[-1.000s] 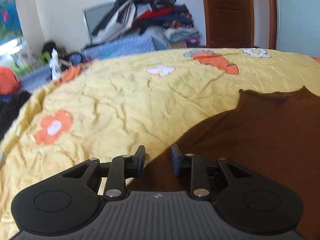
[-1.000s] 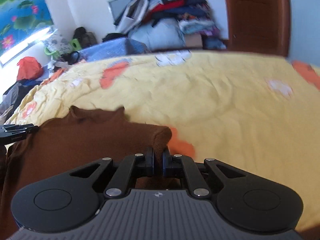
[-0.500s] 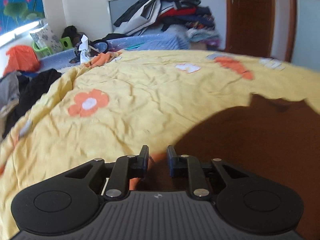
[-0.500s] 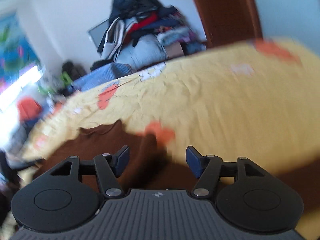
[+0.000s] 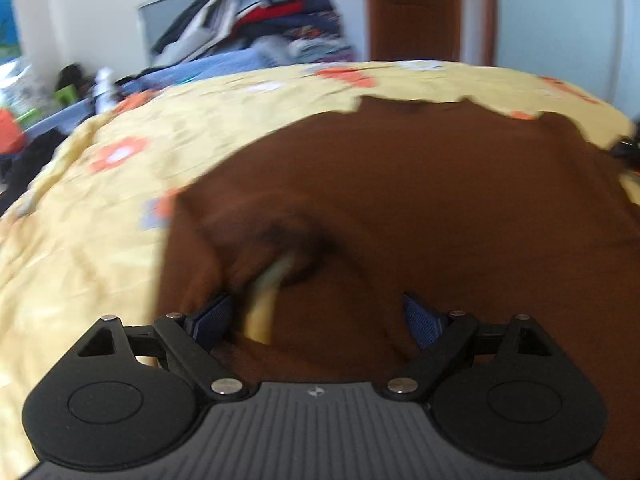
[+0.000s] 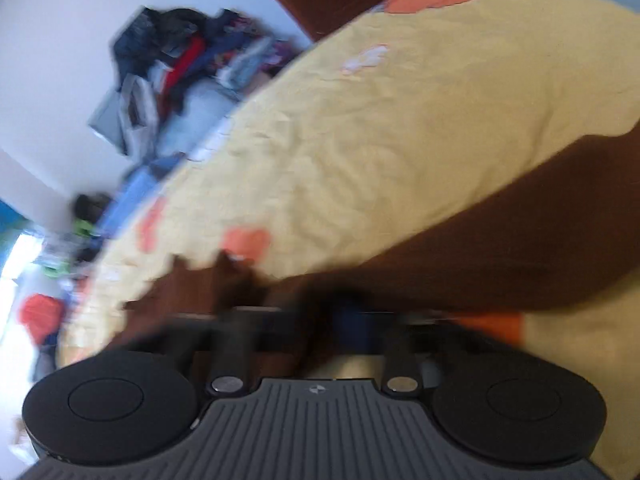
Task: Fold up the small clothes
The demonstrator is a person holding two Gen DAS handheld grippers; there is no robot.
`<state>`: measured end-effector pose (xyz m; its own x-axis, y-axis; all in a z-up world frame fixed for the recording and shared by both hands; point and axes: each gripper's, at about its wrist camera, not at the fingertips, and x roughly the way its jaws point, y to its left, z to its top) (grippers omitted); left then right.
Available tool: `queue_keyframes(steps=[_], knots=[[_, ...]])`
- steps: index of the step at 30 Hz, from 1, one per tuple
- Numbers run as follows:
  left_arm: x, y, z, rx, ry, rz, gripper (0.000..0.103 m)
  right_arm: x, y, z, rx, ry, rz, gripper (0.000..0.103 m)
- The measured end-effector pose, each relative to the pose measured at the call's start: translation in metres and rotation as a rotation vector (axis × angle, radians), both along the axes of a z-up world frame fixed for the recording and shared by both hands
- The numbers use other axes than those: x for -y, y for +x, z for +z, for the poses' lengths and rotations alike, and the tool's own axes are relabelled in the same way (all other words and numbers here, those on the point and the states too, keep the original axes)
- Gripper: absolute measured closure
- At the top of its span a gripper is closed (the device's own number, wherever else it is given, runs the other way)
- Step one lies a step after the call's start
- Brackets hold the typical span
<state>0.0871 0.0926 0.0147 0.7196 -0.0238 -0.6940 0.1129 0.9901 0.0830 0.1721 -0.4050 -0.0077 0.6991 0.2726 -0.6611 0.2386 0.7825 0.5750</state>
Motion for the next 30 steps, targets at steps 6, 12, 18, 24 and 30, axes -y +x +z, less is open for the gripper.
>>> queue_keyframes(steps=[6, 12, 18, 24, 30], knots=[[-0.065, -0.018, 0.010, 0.013, 0.020, 0.195, 0.010, 0.050, -0.068, -0.009, 0.018, 0.032, -0.047, 0.092], [-0.084, -0.073, 0.010, -0.125, -0.476, 0.162, 0.010, 0.032, -0.144, 0.011, 0.088, 0.087, 0.061, 0.024], [-0.052, -0.105, 0.010, -0.121, -0.384, 0.098, 0.010, -0.029, -0.172, 0.010, -0.038, 0.077, 0.367, 0.033], [-0.049, -0.114, 0.036, -0.068, -0.374, 0.016, 0.010, -0.058, -0.177, 0.004, -0.055, 0.085, 0.449, 0.037], [-0.049, -0.083, 0.012, -0.118, -0.203, 0.156, 0.034, -0.060, -0.176, 0.002, -0.045, 0.093, 0.434, 0.036]])
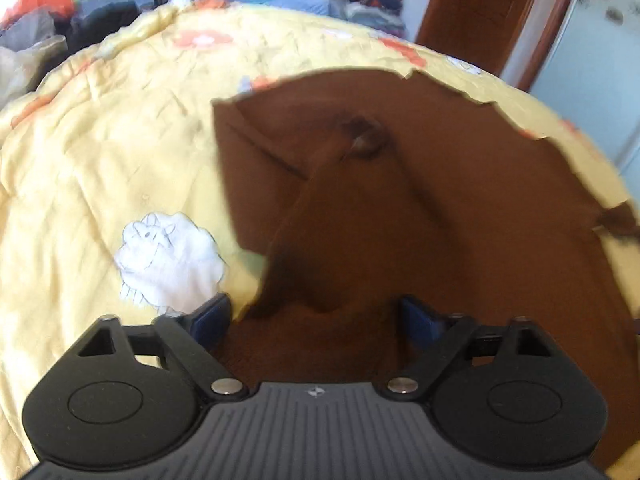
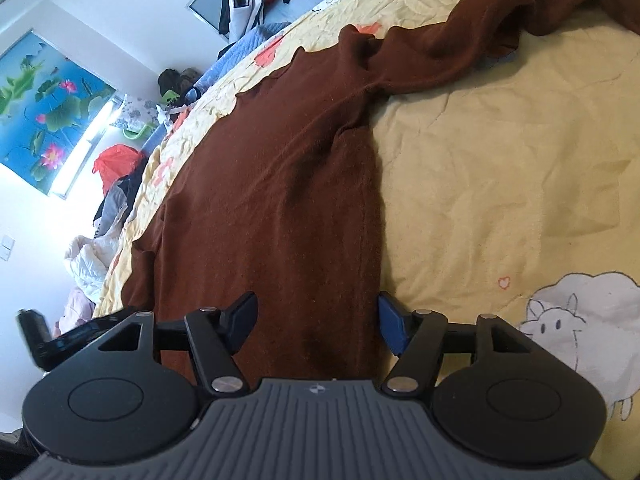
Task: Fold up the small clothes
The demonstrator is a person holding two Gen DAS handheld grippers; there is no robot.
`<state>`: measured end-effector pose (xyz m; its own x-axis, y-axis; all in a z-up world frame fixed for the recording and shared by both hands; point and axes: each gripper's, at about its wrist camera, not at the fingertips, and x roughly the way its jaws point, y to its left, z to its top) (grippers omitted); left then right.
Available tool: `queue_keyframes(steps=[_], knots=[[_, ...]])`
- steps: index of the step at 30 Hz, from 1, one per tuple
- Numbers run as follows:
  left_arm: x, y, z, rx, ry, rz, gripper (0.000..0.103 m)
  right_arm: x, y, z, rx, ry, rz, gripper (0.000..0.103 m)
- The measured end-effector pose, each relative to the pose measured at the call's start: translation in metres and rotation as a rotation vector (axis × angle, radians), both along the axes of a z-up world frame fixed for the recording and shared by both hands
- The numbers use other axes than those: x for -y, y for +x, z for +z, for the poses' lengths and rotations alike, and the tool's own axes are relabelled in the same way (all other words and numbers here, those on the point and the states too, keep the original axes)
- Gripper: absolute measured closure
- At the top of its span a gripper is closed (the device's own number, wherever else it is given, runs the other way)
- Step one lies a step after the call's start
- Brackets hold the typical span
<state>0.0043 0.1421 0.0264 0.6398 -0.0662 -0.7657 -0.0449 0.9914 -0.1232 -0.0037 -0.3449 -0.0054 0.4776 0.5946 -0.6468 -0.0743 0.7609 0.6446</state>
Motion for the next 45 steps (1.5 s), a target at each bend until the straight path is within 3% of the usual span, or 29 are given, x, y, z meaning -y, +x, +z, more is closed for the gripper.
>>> queue_keyframes(steps=[1, 2, 4, 7, 9, 10, 12, 13, 14, 15, 17, 19, 21, 22, 23, 24, 25, 26, 28, 31, 33, 35, 37, 39, 40, 41, 45], knots=[[0.000, 0.000, 0.001, 0.009, 0.030, -0.001, 0.071, -0.002, 0.000, 0.002, 0.003, -0.015, 0.008, 0.036], [-0.007, 0.004, 0.007, 0.003, 0.018, 0.008, 0.097, -0.005, -0.003, 0.001, 0.005, -0.028, 0.016, 0.036], [-0.033, 0.006, 0.027, 0.042, 0.039, 0.115, 0.097, -0.005, -0.006, 0.002, 0.003, -0.041, 0.020, 0.036], [-0.093, 0.000, 0.051, 0.110, 0.125, 0.373, 0.095, -0.001, -0.014, 0.005, 0.020, -0.040, 0.015, 0.035], [-0.119, -0.010, 0.055, 0.055, 0.038, 0.447, 0.095, 0.001, -0.018, 0.005, 0.017, -0.036, 0.012, 0.035], [-0.118, -0.018, 0.054, 0.038, -0.029, 0.430, 0.094, 0.001, -0.020, 0.004, 0.009, -0.039, 0.011, 0.035], [-0.088, -0.034, 0.051, 0.035, -0.096, 0.307, 0.082, -0.002, -0.022, 0.002, -0.003, -0.042, 0.019, 0.035], [-0.062, -0.039, 0.046, 0.021, -0.122, 0.224, 0.057, -0.004, -0.024, 0.003, -0.003, -0.042, 0.024, 0.035], [-0.040, -0.045, 0.039, 0.001, -0.153, 0.144, 0.019, -0.006, -0.024, 0.003, -0.010, -0.042, 0.031, 0.035], [-0.018, -0.048, 0.028, -0.018, -0.165, 0.079, 0.008, -0.010, -0.025, 0.004, -0.016, -0.046, 0.040, 0.033], [0.019, -0.060, 0.005, -0.028, -0.105, 0.001, 0.007, -0.016, -0.028, 0.005, -0.019, -0.056, 0.059, 0.030], [0.039, -0.058, -0.010, -0.058, -0.044, -0.003, 0.008, -0.021, -0.031, 0.005, -0.025, -0.059, 0.083, 0.030], [0.049, -0.066, -0.016, -0.036, 0.020, -0.027, 0.010, -0.025, -0.034, 0.005, -0.019, -0.061, 0.102, 0.030], [0.048, -0.072, -0.014, -0.030, 0.057, -0.049, 0.021, -0.026, -0.036, 0.005, -0.014, -0.061, 0.110, 0.031], [0.054, -0.073, -0.013, -0.015, 0.105, -0.058, 0.061, -0.027, -0.037, 0.005, -0.009, -0.073, 0.110, 0.043], [0.057, -0.073, -0.011, -0.007, 0.153, -0.056, 0.073, -0.027, -0.036, 0.004, -0.022, -0.082, 0.112, 0.080], [0.053, -0.068, -0.009, -0.010, 0.150, -0.055, 0.089, -0.027, -0.035, 0.000, -0.051, -0.075, 0.118, 0.088], [0.045, -0.063, -0.006, -0.025, 0.125, -0.047, 0.095, -0.025, -0.037, -0.003, -0.049, -0.059, 0.114, 0.090], [0.029, -0.066, 0.004, -0.037, 0.065, -0.046, 0.096, -0.017, -0.043, -0.001, -0.036, -0.059, 0.092, 0.090], [0.012, -0.069, 0.013, -0.042, 0.066, -0.064, 0.096, 0.007, -0.063, 0.012, -0.004, -0.037, 0.051, 0.092], [0.010, -0.072, 0.004, -0.057, 0.075, -0.086, 0.096, 0.019, -0.075, 0.007, -0.030, -0.046, 0.024, 0.093], [0.011, -0.077, -0.002, -0.052, 0.069, -0.109, 0.093, 0.019, -0.081, -0.007, -0.046, -0.045, 0.026, 0.097], [0.015, -0.082, 0.000, -0.051, 0.053, -0.156, 0.084, 0.022, -0.080, -0.008, -0.054, -0.007, 0.007, 0.092], [0.012, -0.085, 0.016, -0.074, -0.030, -0.238, 0.056, 0.033, -0.075, 0.004, -0.013, 0.007, -0.026, 0.056], [0.009, -0.087, 0.026, -0.072, -0.094, -0.283, 0.031, 0.047, -0.072, 0.012, 0.033, 0.017, -0.076, 0.044], [0.006, -0.088, 0.038, -0.048, -0.159, -0.340, 0.018, 0.063, -0.068, 0.020, 0.076, 0.029, -0.138, 0.028], [0.010, -0.087, 0.085, 0.125, -0.250, -0.406, 0.018, 0.146, -0.031, 0.030, 0.150, 0.083, -0.445, 0.029]])
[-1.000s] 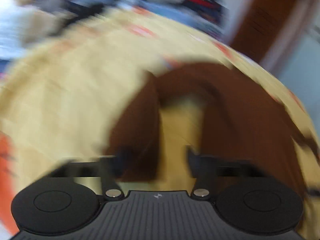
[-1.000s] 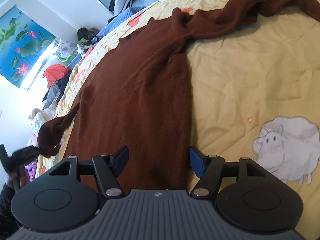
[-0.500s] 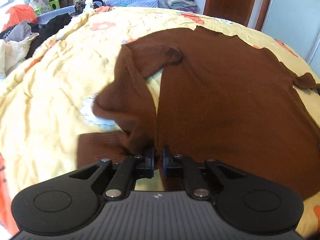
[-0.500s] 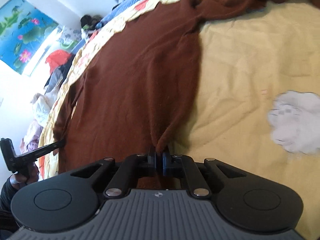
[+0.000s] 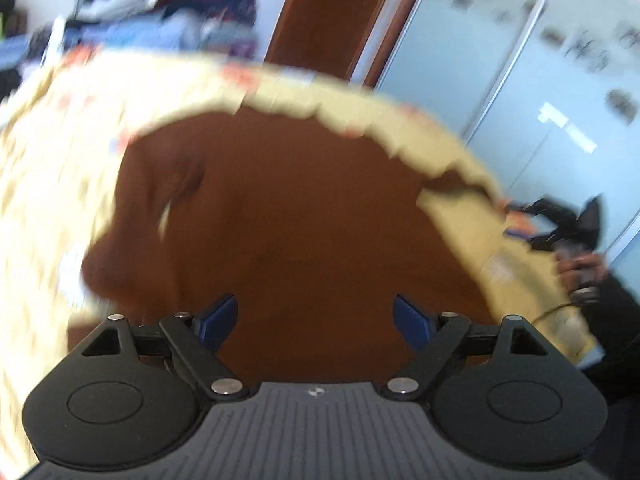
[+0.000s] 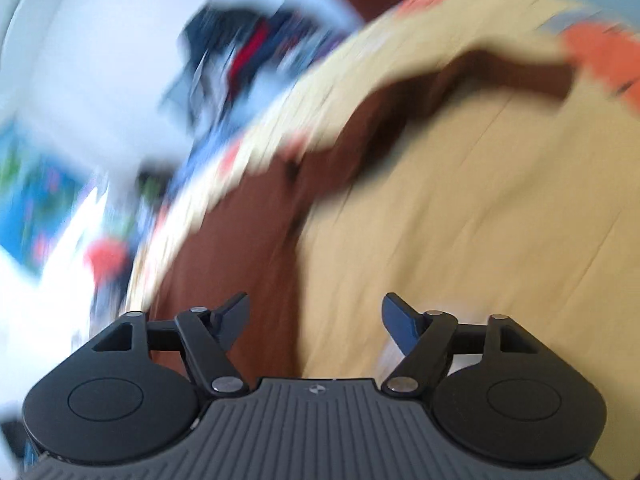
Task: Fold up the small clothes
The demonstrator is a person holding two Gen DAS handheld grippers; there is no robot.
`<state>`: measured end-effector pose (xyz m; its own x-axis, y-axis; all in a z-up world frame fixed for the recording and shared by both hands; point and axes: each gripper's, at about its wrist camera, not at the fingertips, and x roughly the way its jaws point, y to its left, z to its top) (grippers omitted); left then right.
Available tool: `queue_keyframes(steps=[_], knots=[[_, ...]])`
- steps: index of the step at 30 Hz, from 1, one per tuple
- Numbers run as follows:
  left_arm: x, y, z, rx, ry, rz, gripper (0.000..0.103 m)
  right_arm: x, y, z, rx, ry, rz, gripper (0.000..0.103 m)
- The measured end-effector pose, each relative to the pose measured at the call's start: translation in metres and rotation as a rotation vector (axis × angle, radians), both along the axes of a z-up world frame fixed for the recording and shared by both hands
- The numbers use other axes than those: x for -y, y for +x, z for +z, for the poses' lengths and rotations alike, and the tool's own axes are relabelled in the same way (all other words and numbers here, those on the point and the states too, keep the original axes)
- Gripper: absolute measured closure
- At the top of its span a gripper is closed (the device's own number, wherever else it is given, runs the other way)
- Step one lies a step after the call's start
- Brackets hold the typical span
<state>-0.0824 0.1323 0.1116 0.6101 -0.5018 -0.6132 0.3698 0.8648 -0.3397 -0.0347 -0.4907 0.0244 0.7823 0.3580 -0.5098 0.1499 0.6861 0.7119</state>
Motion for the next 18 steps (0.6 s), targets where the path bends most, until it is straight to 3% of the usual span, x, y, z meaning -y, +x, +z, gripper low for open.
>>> queue_keyframes(steps=[2, 5, 7, 9, 14, 18], knots=[[0.006, 0.009, 0.009, 0.044, -0.052, 0.035, 0.017, 0.041, 0.018, -0.005, -0.020, 0.024, -0.169, 0.033], [0.022, 0.031, 0.003, 0.018, -0.073, 0.051, 0.017, 0.085, 0.043, -0.011, -0.083, -0.035, -0.345, 0.041], [0.041, 0.047, -0.003, 0.000, -0.047, 0.039, 0.017, 0.104, 0.061, -0.021, -0.167, -0.057, -0.374, 0.045], [0.060, 0.056, -0.010, -0.006, -0.025, 0.030, 0.017, 0.114, 0.070, -0.025, -0.176, -0.068, -0.371, 0.056], [0.088, 0.070, -0.020, -0.041, -0.034, 0.022, 0.017, 0.112, 0.076, -0.019, -0.209, -0.116, -0.391, 0.062], [0.096, 0.077, -0.029, -0.041, -0.043, 0.032, 0.017, 0.115, 0.067, -0.018, -0.214, -0.108, -0.439, 0.060]])
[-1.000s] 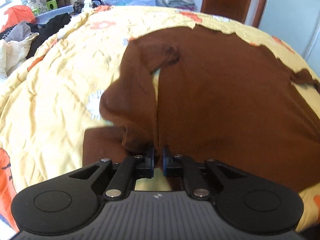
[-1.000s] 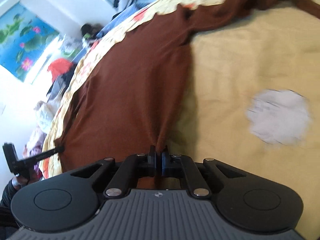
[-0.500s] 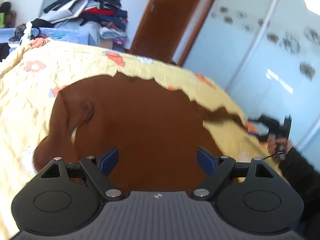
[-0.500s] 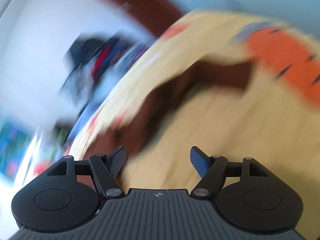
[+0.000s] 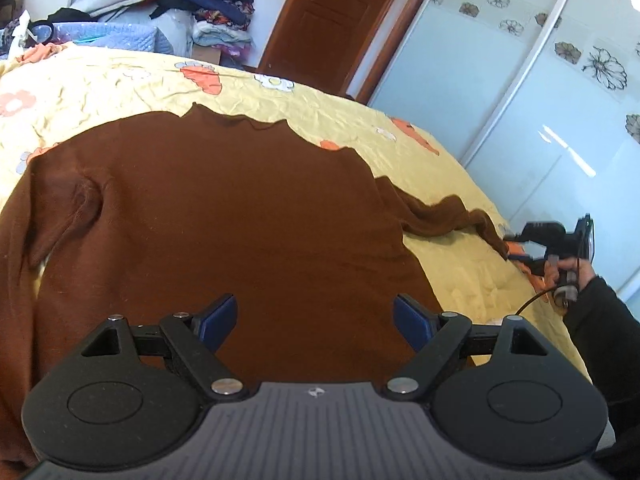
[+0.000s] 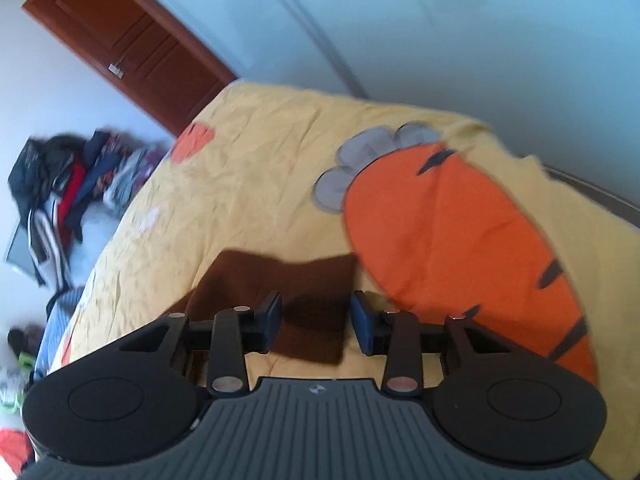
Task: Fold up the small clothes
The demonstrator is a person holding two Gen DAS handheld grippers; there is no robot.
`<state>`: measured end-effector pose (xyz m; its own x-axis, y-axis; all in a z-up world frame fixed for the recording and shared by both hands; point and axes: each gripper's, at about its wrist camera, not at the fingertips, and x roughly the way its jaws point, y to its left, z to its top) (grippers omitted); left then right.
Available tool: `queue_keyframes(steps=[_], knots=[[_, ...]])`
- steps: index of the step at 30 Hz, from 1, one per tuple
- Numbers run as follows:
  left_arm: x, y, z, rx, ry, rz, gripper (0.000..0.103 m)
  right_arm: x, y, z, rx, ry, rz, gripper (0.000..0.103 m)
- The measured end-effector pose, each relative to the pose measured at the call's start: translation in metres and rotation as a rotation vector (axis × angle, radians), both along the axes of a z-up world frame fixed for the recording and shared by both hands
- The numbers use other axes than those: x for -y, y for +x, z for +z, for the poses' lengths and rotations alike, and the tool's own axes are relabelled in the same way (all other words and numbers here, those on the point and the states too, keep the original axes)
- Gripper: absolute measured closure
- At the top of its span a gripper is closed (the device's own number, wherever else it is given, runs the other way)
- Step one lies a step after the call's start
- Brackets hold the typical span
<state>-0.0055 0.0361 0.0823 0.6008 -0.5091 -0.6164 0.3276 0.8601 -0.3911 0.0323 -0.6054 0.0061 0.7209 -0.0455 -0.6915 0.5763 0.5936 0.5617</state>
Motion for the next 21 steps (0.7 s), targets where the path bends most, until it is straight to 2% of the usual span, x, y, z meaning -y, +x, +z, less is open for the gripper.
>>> queue_keyframes(steps=[2, 5, 6, 7, 8, 9, 13, 16, 18, 21], knots=[[0.001, 0.003, -0.005, -0.003, -0.029, 0.010, 0.017, -0.003, 0.001, -0.001, 0.005, -0.015, 0.020, 0.055], [0.005, 0.008, -0.010, -0.010, -0.052, 0.023, 0.017, -0.013, 0.020, 0.004, -0.010, -0.032, 0.054, 0.032], [0.008, 0.010, -0.011, -0.009, -0.054, 0.028, 0.017, -0.016, 0.026, 0.006, -0.018, -0.044, 0.063, 0.032], [0.009, 0.011, -0.013, -0.008, -0.053, 0.034, 0.017, -0.019, 0.032, 0.006, -0.026, -0.069, 0.076, 0.038], [0.010, 0.011, -0.014, -0.006, -0.048, 0.044, 0.017, -0.022, 0.037, 0.004, -0.036, -0.082, 0.104, 0.075], [0.009, 0.011, -0.015, -0.005, -0.044, 0.053, 0.017, -0.023, 0.046, 0.000, -0.055, -0.068, 0.121, 0.089], [-0.002, 0.008, -0.017, -0.007, -0.058, 0.094, 0.017, -0.029, 0.035, 0.012, 0.032, -0.114, 0.088, 0.089], [-0.018, 0.005, -0.016, 0.007, -0.068, 0.138, 0.017, -0.038, 0.020, 0.043, 0.155, -0.127, 0.097, 0.089], [-0.029, 0.005, -0.014, 0.018, -0.086, 0.169, 0.017, -0.053, 0.016, 0.069, 0.233, -0.128, 0.140, 0.088], [-0.044, 0.009, -0.014, 0.030, -0.127, 0.215, 0.017, -0.100, 0.023, 0.111, 0.373, -0.105, 0.296, 0.088]])
